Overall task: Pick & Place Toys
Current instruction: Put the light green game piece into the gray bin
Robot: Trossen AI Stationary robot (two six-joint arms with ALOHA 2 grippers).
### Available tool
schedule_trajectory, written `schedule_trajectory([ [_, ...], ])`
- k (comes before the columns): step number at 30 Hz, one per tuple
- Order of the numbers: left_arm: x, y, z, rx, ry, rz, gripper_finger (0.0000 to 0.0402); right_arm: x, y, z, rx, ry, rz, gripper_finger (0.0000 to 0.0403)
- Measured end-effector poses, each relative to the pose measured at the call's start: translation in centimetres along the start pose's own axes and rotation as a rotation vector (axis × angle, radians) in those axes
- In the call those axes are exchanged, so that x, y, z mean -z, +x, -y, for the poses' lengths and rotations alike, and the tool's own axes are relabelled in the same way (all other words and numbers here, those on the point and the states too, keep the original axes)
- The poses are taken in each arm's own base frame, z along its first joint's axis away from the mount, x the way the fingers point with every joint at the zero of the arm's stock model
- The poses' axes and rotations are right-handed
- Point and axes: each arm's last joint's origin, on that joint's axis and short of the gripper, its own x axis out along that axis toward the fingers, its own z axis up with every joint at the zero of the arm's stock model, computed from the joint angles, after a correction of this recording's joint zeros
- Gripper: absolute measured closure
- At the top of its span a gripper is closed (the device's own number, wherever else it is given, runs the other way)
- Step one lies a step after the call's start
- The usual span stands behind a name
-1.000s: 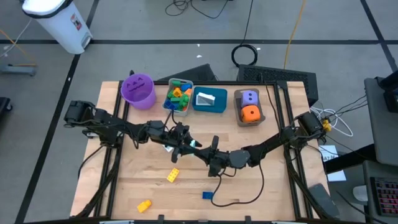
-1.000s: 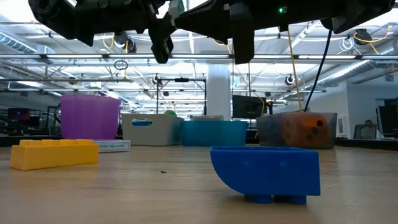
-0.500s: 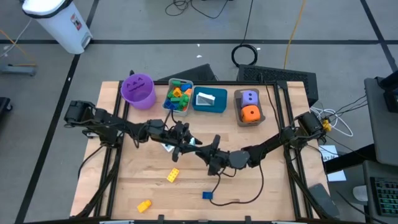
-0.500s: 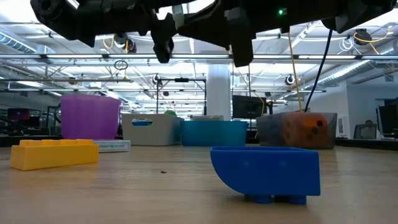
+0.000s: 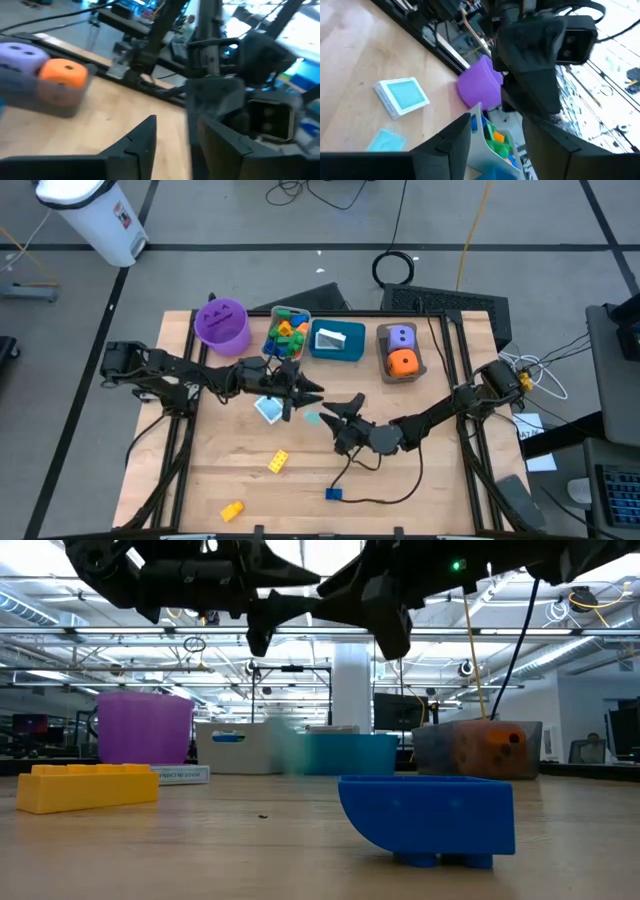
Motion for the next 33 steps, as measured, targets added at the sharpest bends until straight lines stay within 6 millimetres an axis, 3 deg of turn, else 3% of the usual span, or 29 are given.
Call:
schedule_trajectory([
  [10,-2.0,-2.6,-2.5,-0.184,0.020,-0.052,0.0348,1.3,-1.6,0.2,-0.036,0.067,-0.043,0.0223],
  [17,-2.0,-2.6,-2.3,-0.149,0.046,-0.076,0.0362,2.9,-1.3,0.6,-0.203,0.269,0.020,0.0226],
  [20,-1.9,-2.6,-2.3,-0.148,0.064,-0.084,0.0340,3.4,-0.8,0.9,-0.305,0.355,0.030,0.0225],
  [24,-1.0,-2.6,-2.2,-0.160,0.087,-0.165,0.0280,4.0,-0.3,1.2,-0.376,0.407,0.003,0.0224],
  [33,3.9,-1.4,-0.3,-0.268,0.261,-0.418,0.0123,4.4,-0.3,1.1,-0.381,0.370,-0.030,0.0226],
])
